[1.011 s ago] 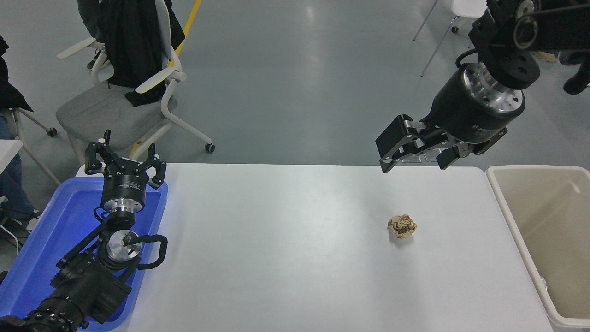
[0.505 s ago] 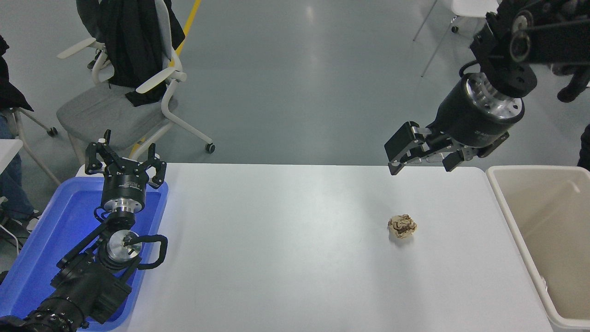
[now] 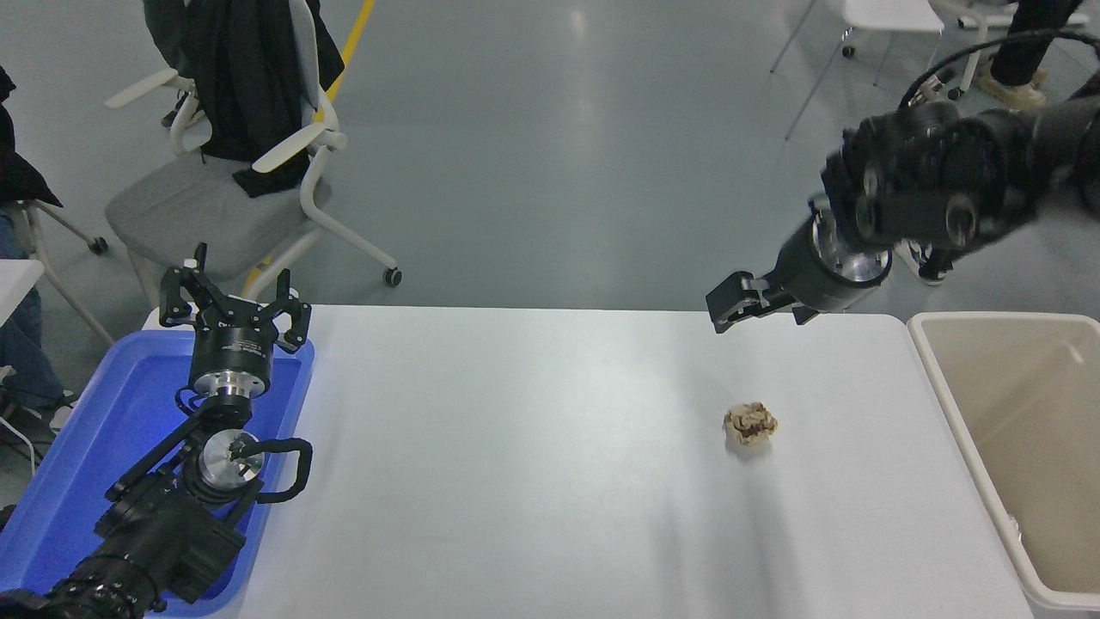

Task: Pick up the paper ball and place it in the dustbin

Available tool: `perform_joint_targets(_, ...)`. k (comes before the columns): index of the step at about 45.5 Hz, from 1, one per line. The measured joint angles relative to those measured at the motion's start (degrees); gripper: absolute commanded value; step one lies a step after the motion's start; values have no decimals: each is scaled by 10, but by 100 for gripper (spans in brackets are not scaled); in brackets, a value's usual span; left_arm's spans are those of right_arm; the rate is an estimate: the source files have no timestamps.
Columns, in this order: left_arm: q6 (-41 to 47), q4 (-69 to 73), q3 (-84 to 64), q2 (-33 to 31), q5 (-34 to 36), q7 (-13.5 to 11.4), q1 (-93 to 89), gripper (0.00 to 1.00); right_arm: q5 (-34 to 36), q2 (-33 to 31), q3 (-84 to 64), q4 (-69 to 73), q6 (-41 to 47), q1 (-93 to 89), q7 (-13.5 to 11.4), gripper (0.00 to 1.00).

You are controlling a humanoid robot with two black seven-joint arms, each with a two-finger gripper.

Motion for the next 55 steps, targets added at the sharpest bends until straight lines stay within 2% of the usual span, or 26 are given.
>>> perform_joint_targets(22, 0, 0, 0, 0, 0, 0, 0, 99, -98, -10, 114, -206, -54, -269, -5, 100)
perform_joint_targets(35, 0, 0, 0, 0, 0, 0, 0, 99, -111, -10, 141, -268, -99, -343, -25, 100)
perform_joint_targets(55, 0, 0, 0, 0, 0, 0, -1, 99, -111, -6, 218, -286, -118, -389, -43, 100)
